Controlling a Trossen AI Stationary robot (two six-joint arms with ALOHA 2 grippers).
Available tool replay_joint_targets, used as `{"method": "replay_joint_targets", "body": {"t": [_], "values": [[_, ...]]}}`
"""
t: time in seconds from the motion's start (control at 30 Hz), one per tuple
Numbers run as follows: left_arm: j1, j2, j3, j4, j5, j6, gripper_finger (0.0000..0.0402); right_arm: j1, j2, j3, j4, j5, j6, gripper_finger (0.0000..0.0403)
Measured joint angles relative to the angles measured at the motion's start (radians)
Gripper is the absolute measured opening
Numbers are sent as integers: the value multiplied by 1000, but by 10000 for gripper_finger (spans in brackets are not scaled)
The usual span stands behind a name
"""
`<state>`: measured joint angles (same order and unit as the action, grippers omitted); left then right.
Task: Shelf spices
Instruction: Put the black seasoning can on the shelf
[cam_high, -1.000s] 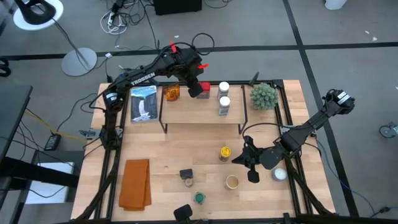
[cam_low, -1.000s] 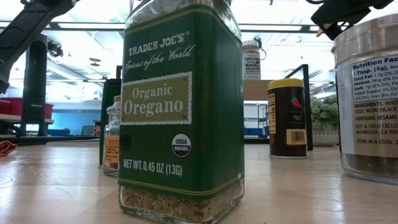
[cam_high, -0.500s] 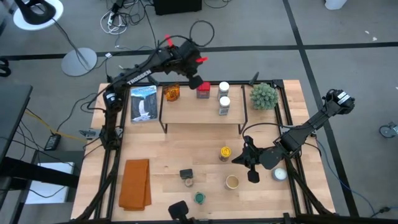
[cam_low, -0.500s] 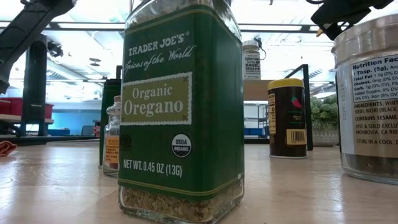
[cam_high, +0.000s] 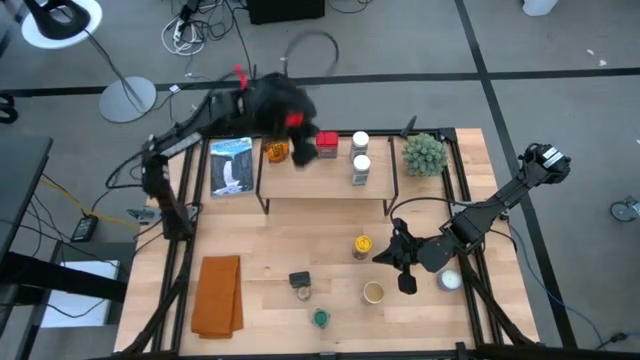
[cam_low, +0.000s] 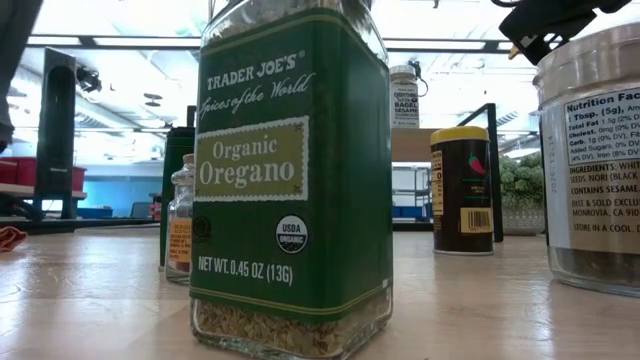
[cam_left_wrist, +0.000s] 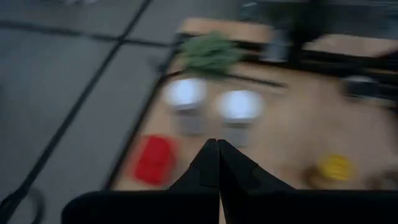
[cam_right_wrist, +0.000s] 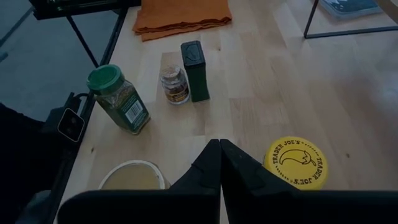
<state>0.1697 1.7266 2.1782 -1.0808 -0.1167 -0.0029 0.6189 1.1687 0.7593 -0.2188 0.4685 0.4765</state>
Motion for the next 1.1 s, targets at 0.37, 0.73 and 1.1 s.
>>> {"method": "replay_joint_targets", "body": {"t": [0.37,0.73,1.1], "values": [[-366,-115,-558,452,27,-90,0,0,0,0,35,0,24,1],[-467,-314,-969,578,24,-302,1,5,1,0,77,0,26,1],[-485,-270,-1070,608,44,-415,44,-13,2,0,84,1,19,1]]}}
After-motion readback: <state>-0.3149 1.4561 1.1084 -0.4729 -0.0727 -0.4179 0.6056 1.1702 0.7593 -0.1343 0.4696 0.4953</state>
